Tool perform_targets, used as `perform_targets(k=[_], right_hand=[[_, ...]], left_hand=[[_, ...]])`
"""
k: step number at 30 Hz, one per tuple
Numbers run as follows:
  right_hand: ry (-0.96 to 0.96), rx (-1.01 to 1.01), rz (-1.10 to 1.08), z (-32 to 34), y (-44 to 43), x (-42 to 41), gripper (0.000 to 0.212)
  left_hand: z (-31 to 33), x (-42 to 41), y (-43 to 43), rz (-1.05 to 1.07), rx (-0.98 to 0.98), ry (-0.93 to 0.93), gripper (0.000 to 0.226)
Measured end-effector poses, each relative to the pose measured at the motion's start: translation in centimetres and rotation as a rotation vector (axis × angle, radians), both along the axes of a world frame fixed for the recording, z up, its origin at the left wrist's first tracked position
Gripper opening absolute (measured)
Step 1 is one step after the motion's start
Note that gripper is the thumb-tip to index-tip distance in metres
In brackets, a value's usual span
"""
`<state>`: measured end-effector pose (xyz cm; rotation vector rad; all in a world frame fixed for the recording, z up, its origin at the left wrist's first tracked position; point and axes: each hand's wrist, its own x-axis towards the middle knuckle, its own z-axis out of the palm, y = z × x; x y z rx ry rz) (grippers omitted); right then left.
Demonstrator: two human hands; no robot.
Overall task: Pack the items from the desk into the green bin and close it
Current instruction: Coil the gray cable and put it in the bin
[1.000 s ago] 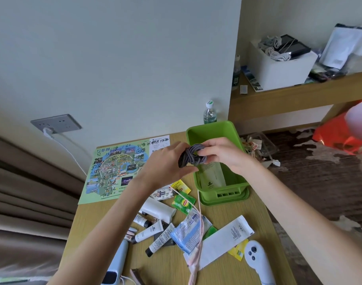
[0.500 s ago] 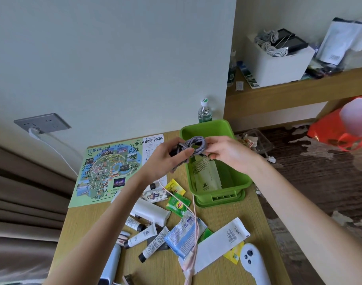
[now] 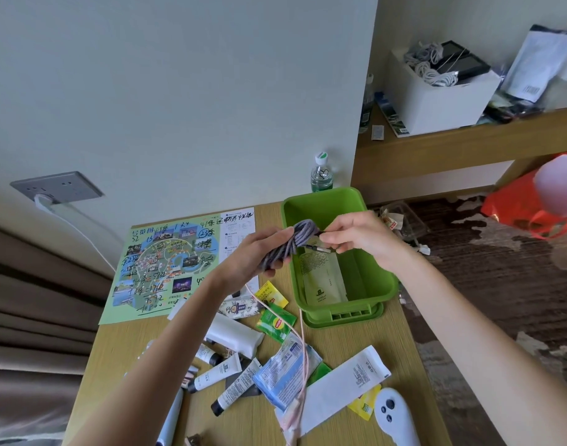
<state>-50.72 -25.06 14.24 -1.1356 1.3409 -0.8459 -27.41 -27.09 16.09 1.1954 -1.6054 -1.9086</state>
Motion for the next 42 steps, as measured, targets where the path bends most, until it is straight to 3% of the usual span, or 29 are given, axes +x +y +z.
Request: perform_targets(k=[4,8,10,12,14,17,21,25,27,31,38,42], right_hand=[[0.225,-0.095,-0.100,-0.2,-0.5,-1.0,0.010],[0.668,-0.301,-0.050,-0.3,-0.2,-0.5,0.013],[0.681,-0.292,0.114,-0.2,-0.1,-0.1,0.039],[0.519,-0.214,0.278,0.0,0.1,0.4,0.062],[0.469,-0.229,0.315,-0.1,0.1,0.9,0.060],[0.677,-0.394,0.207,-0.3,-0.2,0.9,0.042],[0.868,-0.444,0.145,-1.6,-1.3,0.2,0.045],[1.092,-0.293,-0.064,-3.8,-3.0,-0.5,0.044],[1.237,-0.222,-0.142,-5.0,-3.4,-0.1,0.046],[1.495,-0.234,-0.111,-7.4,-4.3,1.5,0.041],[1.614,-0.006,0.063,-10.9,-5.8,3.3,0.031],[1.586,0.049,0.098,-12.2,-5.6,3.7,0.051]], left_hand=[[-0.5,-1.1,-1.0,0.001,-0.128,-0.230,0.045],[-0.8,-2.3,-2.4,0.012,-0.308,-0.326,0.038],[-0.7,-2.7,-3.0,-0.038,-0.305,-0.317,0.035],[-0.7,-3.1,-3.5,-0.085,-0.277,-0.290,0.034],[-0.8,-3.5,-3.8,-0.079,-0.253,-0.292,0.039],[-1.2,-3.4,-4.2,-0.033,-0.199,-0.291,0.048],[-2.1,-2.9,-5.3,0.099,-0.208,-0.213,0.044],[-4.8,-2.2,-6.1,0.271,-0.527,-0.406,0.025],[-6.4,-2.2,-5.8,0.271,-0.569,-0.469,0.035],[-8.7,-2.9,-5.0,0.236,-0.551,-0.397,0.048],[-10.3,-2.2,-4.6,0.309,-0.536,-0.238,0.052],[-10.8,-2.1,-4.6,0.316,-0.542,-0.231,0.052]])
